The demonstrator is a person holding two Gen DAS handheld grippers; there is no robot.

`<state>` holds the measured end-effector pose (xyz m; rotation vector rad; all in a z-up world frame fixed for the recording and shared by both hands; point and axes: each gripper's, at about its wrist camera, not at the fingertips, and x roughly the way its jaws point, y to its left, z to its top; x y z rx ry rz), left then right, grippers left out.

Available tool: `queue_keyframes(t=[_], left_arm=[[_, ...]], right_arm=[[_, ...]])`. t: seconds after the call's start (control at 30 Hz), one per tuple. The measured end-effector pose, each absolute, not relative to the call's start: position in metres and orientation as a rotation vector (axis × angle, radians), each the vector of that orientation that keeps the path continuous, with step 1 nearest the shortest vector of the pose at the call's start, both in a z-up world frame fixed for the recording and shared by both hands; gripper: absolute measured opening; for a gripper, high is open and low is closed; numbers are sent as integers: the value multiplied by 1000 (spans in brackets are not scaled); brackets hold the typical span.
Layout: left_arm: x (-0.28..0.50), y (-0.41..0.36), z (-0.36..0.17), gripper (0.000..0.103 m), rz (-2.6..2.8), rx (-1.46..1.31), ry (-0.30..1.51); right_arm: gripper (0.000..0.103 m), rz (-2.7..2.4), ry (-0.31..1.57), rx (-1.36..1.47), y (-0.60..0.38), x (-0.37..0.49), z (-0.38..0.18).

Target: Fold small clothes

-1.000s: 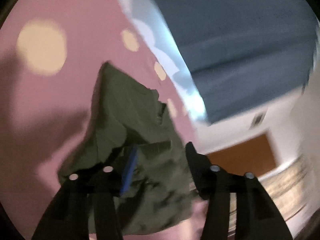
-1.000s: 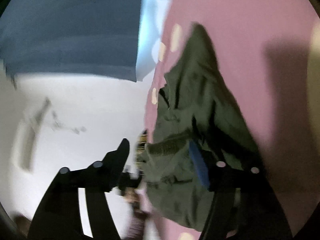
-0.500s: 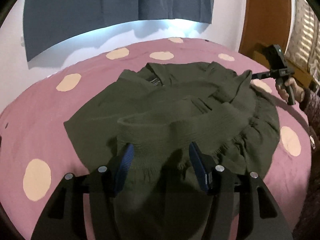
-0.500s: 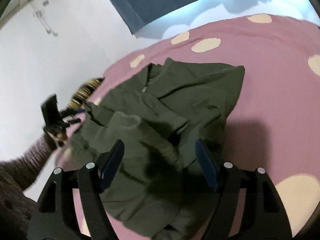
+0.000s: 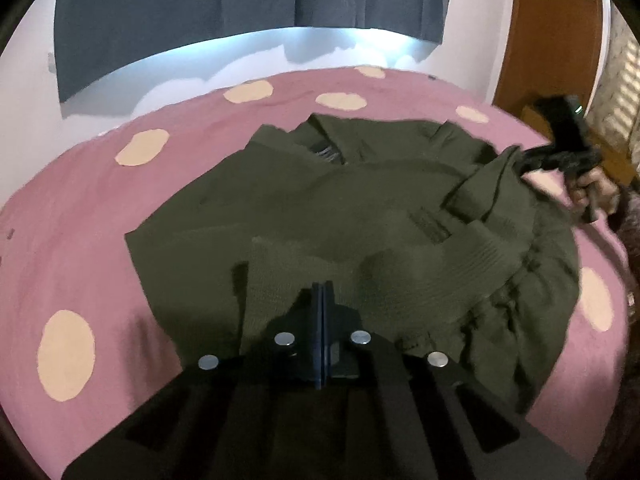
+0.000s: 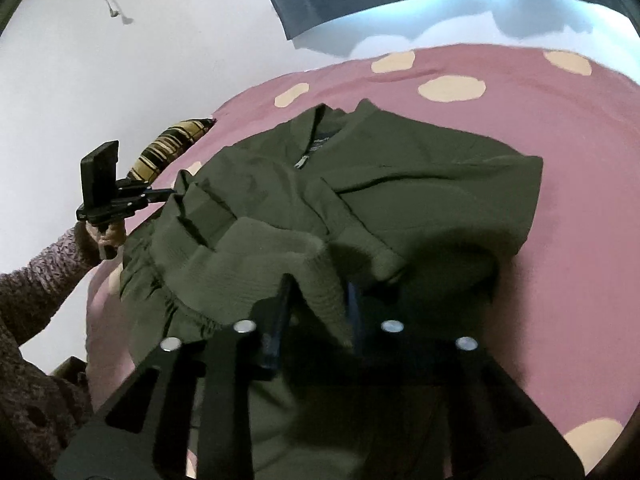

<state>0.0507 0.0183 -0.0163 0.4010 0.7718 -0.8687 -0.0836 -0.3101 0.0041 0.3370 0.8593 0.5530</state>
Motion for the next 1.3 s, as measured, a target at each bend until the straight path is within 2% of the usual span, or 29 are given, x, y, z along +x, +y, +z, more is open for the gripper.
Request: queue_keyframes(t=[0.27,0.37,0.43,0.47,0.5,0.57,0.8,0.83,0.87,0.9,0.97,1.1,1.3], left_arm=[[28,15,-12,0,-945,430,745],[40,24,-9,3,-939,397,742],[53,33,-7,17,-949,331,757],[57,36,-6,37,-956,314,762],[64,39,-6,51,-963,301,768],[76,40,-7,59,-980,292,791],[110,21,-23,58,-1080,319,912],[111,17,-25,54,-1085,336,919],[110,14,-27,37,-1093,342,923],[110,12,-26,26,-1070,348,910],[111,15,-24,18,-1044,324,903],[98,25,-10,13,-976,298,841],[77,29,26,12,-844,267,702]], right_arm=[[14,491,789,304,-302,-114,27],[14,486,793,314,-304,-111,24],[14,484,796,324,-304,-108,21],[14,481,799,328,-304,-107,20],[14,479,802,329,-304,-107,19],[14,477,803,332,-304,-106,18],[14,473,803,346,-305,-108,16],[14,473,803,353,-305,-107,16],[14,472,802,360,-306,-107,15],[14,470,800,365,-307,-107,14],[14,473,794,378,-308,-108,13],[14,463,782,393,-308,-111,14],[11,422,737,412,-308,-108,29]])
